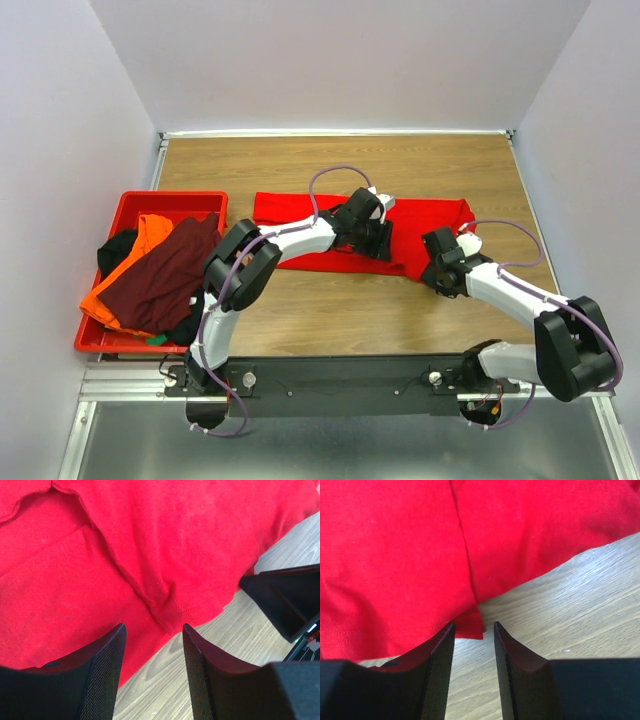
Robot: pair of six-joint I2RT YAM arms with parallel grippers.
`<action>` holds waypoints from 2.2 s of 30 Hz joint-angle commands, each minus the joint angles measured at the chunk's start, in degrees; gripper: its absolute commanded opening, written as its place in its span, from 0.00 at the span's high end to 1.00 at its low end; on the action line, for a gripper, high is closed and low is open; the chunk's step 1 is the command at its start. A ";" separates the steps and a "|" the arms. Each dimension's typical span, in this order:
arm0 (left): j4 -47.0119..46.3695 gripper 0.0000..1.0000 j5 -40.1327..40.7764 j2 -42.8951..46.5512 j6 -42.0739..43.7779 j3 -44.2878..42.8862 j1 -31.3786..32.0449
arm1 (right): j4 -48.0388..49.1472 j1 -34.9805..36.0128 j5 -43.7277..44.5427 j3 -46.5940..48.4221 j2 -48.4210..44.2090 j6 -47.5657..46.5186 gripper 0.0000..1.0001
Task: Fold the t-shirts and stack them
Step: Fold the tshirt
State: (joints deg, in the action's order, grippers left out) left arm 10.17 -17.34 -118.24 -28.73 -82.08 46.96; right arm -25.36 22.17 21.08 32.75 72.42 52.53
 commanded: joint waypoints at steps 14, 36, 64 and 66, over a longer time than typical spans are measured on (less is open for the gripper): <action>2.13 0.44 1.79 -1.03 0.78 -1.50 0.33 | 1.11 -0.38 -0.51 -1.02 -1.75 -0.94 1.00; 3.10 0.46 2.31 -1.30 1.13 -2.38 0.33 | -16.82 -0.38 5.90 7.59 -12.30 -0.15 1.00; 4.68 0.47 4.51 8.72 2.63 2.19 -7.41 | -3.73 -0.55 -1.04 29.47 20.82 -11.22 1.00; 4.77 0.47 4.60 9.42 2.80 2.80 -8.46 | -2.94 -0.46 -0.87 31.13 23.10 -11.84 1.00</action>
State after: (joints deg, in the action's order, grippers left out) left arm 14.02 -13.82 -111.31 -27.20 -80.84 39.31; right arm -30.87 22.00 20.84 60.27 91.92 42.92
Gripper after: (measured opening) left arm 0.531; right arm 0.006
